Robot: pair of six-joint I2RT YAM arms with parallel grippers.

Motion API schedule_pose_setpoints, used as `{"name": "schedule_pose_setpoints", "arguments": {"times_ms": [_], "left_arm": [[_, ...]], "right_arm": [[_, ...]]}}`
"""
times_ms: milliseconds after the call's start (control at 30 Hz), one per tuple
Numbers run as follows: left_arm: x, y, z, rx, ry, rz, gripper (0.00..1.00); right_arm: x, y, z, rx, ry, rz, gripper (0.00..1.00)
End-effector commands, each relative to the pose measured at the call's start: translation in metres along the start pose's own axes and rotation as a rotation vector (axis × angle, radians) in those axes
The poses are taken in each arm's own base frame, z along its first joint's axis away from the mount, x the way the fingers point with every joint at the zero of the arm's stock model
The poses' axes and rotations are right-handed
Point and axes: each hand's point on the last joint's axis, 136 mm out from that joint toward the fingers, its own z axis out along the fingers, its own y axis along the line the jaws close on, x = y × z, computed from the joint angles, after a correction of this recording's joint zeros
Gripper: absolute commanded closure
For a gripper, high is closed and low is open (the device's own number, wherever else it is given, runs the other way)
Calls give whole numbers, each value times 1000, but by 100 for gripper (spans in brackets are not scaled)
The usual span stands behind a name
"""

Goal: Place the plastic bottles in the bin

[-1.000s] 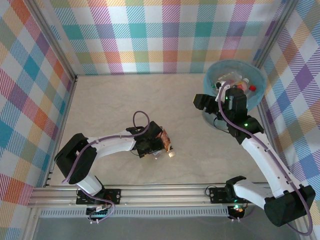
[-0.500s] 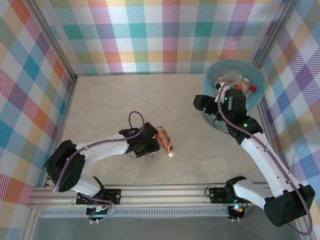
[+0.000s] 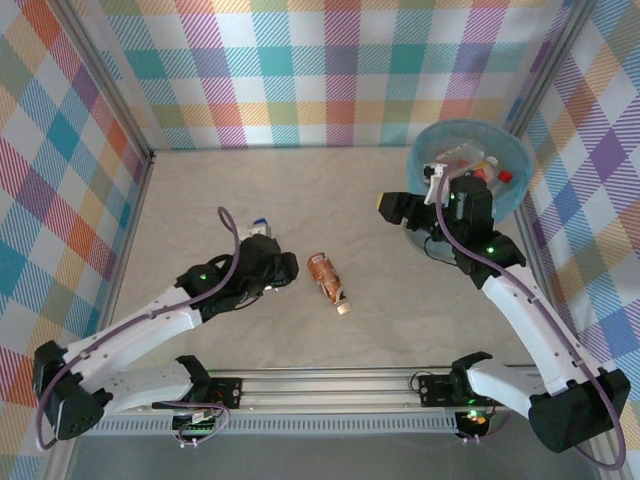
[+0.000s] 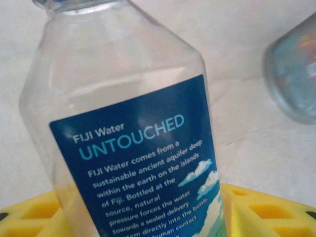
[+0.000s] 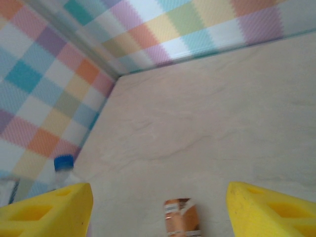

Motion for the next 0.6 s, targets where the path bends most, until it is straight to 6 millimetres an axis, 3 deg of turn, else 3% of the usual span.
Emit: {"name": "schedule_pose_setpoints", "arguments": {"times_ms": [0,133,300,433,567], "left_arm": [[-42,-26,-34,100,-158,190,40],[-57,-52,-53,210,-211,322,40],[-60,-75,-67,324,-228,417,40],[-54,-84,-73,384,-211,477,41],[-53,-88,-80,422,-223,495,41]], "right_arm": [[-11,61,1,-252,21,-77,28],[-3,101,14,-382,54,-78,27],[9,144,27,-521,114,-84,25],[21,163,37,-579,152,-90,24],[33,167,48,-577,207,-77,23]]}}
